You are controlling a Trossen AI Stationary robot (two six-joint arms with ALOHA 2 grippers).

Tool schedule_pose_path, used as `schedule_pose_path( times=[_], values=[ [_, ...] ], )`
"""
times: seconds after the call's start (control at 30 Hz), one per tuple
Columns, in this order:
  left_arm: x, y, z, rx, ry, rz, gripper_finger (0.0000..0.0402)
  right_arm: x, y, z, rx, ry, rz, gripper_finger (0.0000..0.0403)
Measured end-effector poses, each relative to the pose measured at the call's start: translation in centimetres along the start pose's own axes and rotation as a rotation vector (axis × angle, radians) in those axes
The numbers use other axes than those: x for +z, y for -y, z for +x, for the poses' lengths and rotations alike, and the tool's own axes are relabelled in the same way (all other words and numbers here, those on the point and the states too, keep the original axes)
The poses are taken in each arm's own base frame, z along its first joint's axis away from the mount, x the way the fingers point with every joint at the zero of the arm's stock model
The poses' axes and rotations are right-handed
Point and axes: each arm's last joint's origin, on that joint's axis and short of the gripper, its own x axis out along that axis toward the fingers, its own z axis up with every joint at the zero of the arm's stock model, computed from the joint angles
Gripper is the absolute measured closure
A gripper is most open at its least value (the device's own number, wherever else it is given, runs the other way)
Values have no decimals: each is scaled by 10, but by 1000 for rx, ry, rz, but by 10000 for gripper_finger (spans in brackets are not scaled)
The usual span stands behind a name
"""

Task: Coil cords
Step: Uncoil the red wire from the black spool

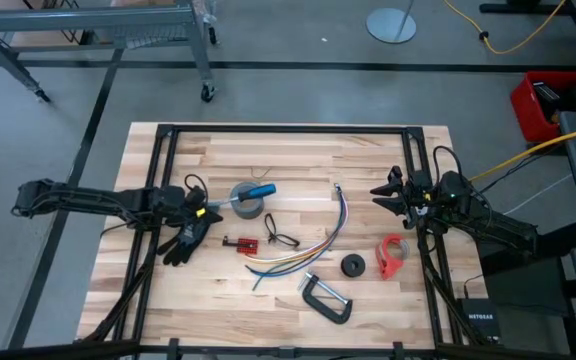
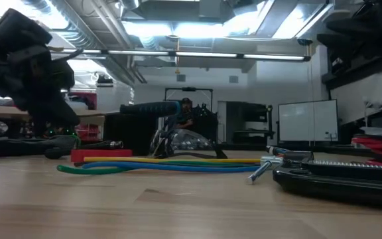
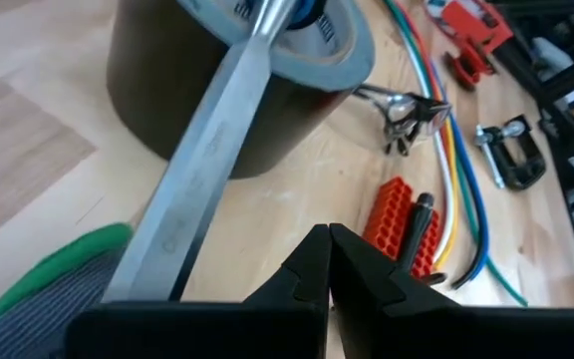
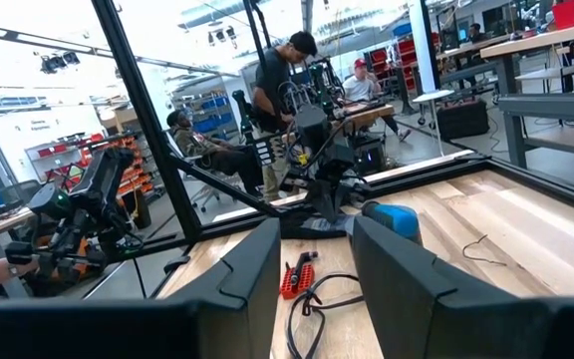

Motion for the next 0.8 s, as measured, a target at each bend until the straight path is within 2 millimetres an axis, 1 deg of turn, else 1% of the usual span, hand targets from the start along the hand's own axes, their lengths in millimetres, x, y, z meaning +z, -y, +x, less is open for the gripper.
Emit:
schedule_pose_path(
  times=[0.37,0.43,0.53,0.57,0.67,0.8],
  values=[
    [-2,-2,2,32,-34,2,401,-5,2,0,-18,-50,25,269],
    [0,0,0,64,-77,0,401,-5,2,0,-17,-48,24,269],
    [-3,-2,-12,217,-259,-60,401,-5,2,0,-17,-49,25,269],
    [-1,-1,-14,253,-268,-82,400,-5,2,0,-17,-48,24,269],
    [5,4,-24,281,-309,-78,400,-5,2,0,-18,-47,24,269],
    [21,17,-41,256,-283,-54,400,-4,2,0,-24,-39,21,269]
  ],
)
